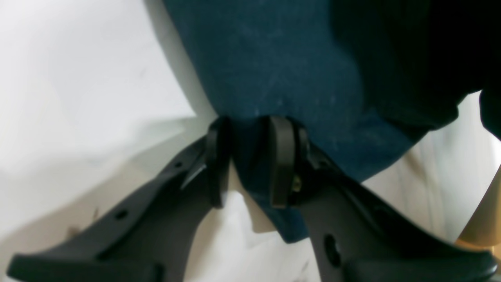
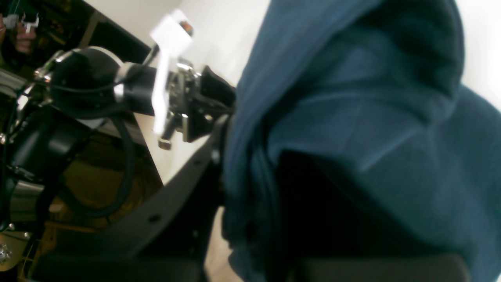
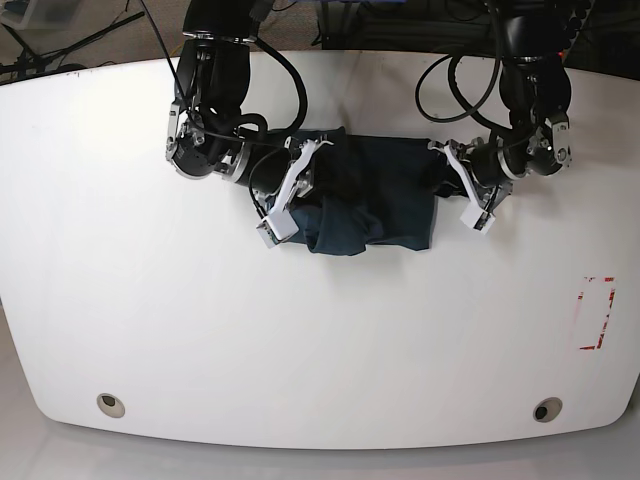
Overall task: Fold the T-shirt properly
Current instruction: 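Fold the strip end with the right gripper over toward the left gripper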
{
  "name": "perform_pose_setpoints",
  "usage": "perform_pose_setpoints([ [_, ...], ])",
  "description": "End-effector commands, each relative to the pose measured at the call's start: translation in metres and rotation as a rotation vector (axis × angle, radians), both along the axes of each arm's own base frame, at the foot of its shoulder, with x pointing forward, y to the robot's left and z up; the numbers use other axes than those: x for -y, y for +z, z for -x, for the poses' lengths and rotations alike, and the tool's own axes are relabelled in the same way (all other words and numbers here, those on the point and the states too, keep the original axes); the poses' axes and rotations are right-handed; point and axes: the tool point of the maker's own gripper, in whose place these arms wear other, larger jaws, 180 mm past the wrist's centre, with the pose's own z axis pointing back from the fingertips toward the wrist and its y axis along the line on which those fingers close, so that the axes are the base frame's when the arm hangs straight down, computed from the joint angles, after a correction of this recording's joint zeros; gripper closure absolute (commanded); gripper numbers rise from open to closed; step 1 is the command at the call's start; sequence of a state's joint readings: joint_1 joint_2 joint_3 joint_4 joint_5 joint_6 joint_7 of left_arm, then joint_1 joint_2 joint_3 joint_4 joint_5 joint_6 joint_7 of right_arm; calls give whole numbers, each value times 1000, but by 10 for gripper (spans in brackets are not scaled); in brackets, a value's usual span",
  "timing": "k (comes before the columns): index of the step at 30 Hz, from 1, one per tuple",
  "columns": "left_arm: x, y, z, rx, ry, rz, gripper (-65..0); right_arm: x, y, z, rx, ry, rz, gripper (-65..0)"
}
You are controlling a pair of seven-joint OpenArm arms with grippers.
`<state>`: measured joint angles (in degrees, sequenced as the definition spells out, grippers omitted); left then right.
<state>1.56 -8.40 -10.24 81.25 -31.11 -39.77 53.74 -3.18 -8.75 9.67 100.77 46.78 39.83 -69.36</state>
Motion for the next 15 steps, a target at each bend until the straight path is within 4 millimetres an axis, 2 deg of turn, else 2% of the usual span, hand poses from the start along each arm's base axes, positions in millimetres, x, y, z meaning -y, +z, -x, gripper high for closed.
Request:
perform_pose_setpoints([
  [1, 0, -6, 3, -21, -20, -22, -146, -4, 24, -12, 69, -11, -65, 0],
  [5, 0, -8, 6, -29, -19, -20, -149, -9, 34, -18, 64, -21, -189, 0],
  [9, 1, -8, 6, -29, -21, -20, -150, -14, 33, -24, 33, -28, -263, 0],
  [15, 1, -8, 6, -29, -21, -20, -150, -36, 35, -26, 24, 16, -309, -3],
])
